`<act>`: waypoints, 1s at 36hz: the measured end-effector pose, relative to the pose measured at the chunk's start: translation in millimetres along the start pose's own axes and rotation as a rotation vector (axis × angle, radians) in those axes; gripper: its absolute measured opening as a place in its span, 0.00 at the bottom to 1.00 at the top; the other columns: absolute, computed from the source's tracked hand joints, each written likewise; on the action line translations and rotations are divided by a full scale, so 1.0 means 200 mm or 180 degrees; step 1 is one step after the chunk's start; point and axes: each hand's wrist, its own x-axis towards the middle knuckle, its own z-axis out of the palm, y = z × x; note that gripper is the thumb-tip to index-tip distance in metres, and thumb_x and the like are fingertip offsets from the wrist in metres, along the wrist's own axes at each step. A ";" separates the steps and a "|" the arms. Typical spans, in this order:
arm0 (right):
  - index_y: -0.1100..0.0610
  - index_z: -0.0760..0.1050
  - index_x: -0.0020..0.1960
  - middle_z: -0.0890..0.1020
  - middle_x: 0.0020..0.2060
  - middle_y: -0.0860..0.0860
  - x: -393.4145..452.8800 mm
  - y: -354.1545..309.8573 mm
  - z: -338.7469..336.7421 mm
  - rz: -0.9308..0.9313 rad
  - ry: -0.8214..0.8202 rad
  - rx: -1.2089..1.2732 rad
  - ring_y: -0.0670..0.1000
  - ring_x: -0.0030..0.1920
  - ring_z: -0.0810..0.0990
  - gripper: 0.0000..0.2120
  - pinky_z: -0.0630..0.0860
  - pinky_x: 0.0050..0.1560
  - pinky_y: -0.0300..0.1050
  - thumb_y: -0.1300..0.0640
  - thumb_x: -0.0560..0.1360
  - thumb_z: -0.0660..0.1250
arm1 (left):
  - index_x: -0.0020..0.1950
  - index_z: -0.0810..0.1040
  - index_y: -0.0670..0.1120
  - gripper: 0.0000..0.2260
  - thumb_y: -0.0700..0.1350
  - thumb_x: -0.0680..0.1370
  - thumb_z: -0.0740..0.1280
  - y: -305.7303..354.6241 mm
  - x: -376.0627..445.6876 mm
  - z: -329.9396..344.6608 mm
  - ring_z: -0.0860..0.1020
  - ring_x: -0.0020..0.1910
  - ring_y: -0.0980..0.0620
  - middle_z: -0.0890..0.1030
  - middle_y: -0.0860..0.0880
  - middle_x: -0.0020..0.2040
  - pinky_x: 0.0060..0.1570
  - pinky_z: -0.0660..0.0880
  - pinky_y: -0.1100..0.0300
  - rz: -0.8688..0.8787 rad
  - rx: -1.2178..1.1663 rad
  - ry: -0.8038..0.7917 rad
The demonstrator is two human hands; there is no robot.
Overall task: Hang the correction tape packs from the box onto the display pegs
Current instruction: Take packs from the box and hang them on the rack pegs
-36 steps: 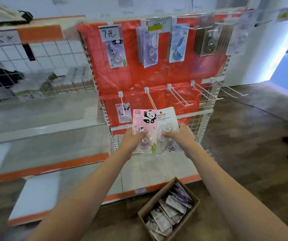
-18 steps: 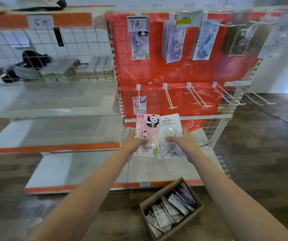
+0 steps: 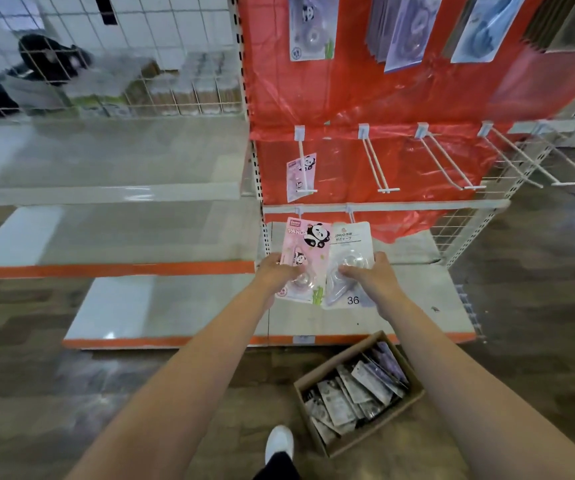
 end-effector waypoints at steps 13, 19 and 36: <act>0.62 0.65 0.66 0.77 0.57 0.55 0.39 -0.10 0.12 -0.0235 0.0449 0.0043 0.55 0.57 0.76 0.28 0.71 0.54 0.47 0.60 0.71 0.74 | 0.70 0.67 0.42 0.26 0.40 0.75 0.72 0.14 0.44 0.04 0.72 0.62 0.45 0.72 0.46 0.66 0.55 0.66 0.55 0.0411 -0.0047 0.0028; 0.62 0.63 0.69 0.74 0.63 0.58 0.48 -0.10 0.15 -0.0182 0.0468 0.0084 0.58 0.63 0.73 0.30 0.70 0.56 0.47 0.60 0.72 0.73 | 0.71 0.66 0.42 0.26 0.39 0.75 0.71 0.16 0.53 0.04 0.72 0.65 0.44 0.73 0.45 0.67 0.55 0.66 0.54 0.0425 -0.0015 0.0059; 0.61 0.62 0.70 0.73 0.65 0.58 0.65 -0.04 0.20 -0.0223 0.0346 -0.0173 0.58 0.64 0.73 0.31 0.71 0.56 0.47 0.58 0.73 0.73 | 0.69 0.66 0.40 0.25 0.40 0.75 0.71 -0.02 0.70 0.06 0.70 0.65 0.44 0.70 0.44 0.69 0.47 0.67 0.60 0.0547 -0.0157 0.0326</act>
